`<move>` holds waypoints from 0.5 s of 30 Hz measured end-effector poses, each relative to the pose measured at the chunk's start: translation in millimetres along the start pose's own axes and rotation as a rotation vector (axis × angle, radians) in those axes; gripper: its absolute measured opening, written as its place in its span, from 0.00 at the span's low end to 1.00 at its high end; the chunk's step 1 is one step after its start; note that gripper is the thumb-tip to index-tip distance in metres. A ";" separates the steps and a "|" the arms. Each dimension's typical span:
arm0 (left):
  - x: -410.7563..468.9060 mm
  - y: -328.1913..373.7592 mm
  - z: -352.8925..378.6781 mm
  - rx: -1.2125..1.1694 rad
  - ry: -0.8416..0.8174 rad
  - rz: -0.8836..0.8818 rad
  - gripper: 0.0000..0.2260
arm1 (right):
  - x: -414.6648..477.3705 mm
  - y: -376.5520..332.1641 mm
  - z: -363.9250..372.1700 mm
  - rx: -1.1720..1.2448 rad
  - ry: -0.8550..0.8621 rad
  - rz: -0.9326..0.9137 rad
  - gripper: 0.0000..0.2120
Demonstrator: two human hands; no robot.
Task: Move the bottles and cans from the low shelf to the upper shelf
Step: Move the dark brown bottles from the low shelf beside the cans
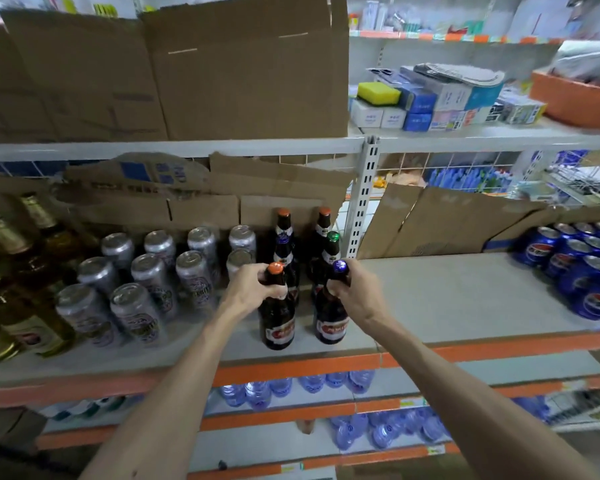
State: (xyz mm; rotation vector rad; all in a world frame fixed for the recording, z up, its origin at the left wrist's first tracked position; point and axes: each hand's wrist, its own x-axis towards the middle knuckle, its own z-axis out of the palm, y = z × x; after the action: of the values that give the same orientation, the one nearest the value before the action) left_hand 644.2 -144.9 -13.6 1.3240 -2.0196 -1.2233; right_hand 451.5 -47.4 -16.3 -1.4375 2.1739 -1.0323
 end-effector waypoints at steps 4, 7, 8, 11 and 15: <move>6.4 -5.9 2.6 -0.012 0.014 -0.012 0.08 | 7.2 3.5 5.9 0.001 0.006 0.007 0.08; 10.5 -8.8 4.0 -0.015 0.005 -0.014 0.08 | 8.7 7.2 8.2 -0.008 0.013 0.016 0.08; 11.1 -9.2 4.3 -0.017 0.001 -0.014 0.08 | 8.5 8.4 8.8 -0.008 0.011 0.019 0.08; 12.9 -10.5 4.8 -0.020 0.002 -0.013 0.07 | 8.2 11.6 9.7 -0.012 -0.006 0.023 0.09; 15.4 -14.1 3.9 -0.031 -0.012 -0.005 0.09 | 9.7 12.6 10.7 -0.011 -0.008 0.021 0.11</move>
State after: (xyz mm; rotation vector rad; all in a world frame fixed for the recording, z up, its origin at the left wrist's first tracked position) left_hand 641.5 -159.1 -29.2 1.3111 -1.9987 -1.2624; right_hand 445.9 -57.4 -31.6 -1.4183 2.1881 -1.0069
